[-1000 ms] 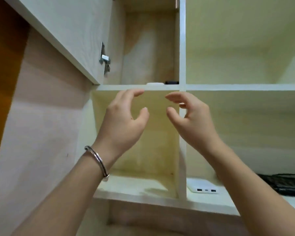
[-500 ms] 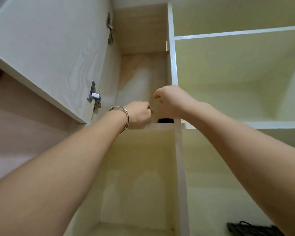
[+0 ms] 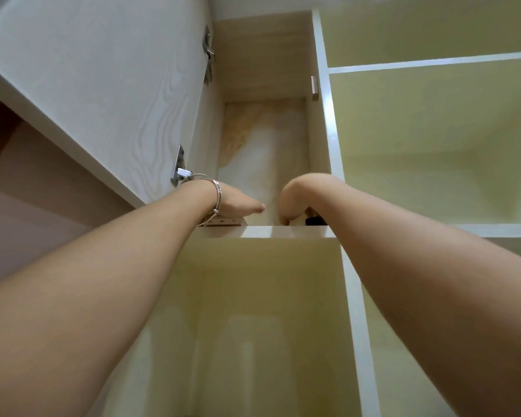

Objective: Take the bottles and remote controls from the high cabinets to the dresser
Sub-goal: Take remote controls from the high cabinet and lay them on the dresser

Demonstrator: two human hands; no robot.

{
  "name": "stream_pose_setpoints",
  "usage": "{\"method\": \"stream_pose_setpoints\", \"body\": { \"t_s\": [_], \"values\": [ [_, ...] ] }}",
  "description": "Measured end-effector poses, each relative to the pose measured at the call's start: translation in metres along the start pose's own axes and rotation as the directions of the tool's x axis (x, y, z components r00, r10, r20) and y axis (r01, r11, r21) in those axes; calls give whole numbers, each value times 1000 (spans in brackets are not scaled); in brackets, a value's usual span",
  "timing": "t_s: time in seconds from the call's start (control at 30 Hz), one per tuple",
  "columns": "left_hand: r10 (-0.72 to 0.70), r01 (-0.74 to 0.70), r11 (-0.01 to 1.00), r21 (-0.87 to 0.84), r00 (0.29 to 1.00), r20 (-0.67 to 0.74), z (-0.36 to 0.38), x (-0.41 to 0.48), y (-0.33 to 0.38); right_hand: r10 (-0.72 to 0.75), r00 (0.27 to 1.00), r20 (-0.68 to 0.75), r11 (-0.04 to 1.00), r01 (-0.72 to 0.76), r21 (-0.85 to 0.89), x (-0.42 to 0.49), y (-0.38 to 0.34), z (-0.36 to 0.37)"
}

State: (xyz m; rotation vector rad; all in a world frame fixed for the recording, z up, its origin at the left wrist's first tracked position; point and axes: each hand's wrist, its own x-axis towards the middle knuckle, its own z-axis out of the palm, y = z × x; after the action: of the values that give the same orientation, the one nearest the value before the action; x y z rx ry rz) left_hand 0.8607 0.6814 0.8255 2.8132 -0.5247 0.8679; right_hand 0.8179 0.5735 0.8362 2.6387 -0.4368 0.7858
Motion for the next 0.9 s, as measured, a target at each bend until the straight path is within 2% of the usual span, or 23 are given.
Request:
{"method": "stream_pose_setpoints", "body": {
  "t_s": [0.1, 0.17, 0.3, 0.4, 0.5, 0.63, 0.73, 0.8, 0.9],
  "values": [
    [-25, 23, 1000, 10, 962, 272, -6, 2, 4, -3, 1000, 4, 999, 3, -41, 2, -10, 3],
    [-12, -4, 999, 51, 948, 317, -6, 4, 7, -18, 1000, 8, 998, 18, -60, 1, -14, 4],
    [27, -43, 996, 83, 983, 183, -2, 3, 7, -30, 999, 10, 998, 31, -48, -1, -14, 5],
    [32, -31, 998, 46, 999, -19, 1, 7, 1, -15, 1000, 11, 998, 15, -60, -1, -14, 4],
    [0, -29, 987, -155, 983, -185, 6, 9, -10, -32, 999, 31, 998, 33, -56, 0, -16, 2],
    [-96, -69, 910, -409, 924, -371, 11, 11, -19, -23, 1000, -6, 1000, 23, -11, 4, -15, 6],
    [-166, -132, 819, -559, 877, -452, 11, 3, -21, -18, 995, -100, 973, 41, 229, 3, -9, 9],
    [-204, -190, 754, -629, 843, -499, 11, -12, -21, 13, 965, -263, 892, 107, 439, -7, -3, 9],
    [-208, -327, 626, -708, 805, -556, 20, -46, -18, 77, 900, -428, 750, 231, 620, -33, 9, 11]
  ]
}}
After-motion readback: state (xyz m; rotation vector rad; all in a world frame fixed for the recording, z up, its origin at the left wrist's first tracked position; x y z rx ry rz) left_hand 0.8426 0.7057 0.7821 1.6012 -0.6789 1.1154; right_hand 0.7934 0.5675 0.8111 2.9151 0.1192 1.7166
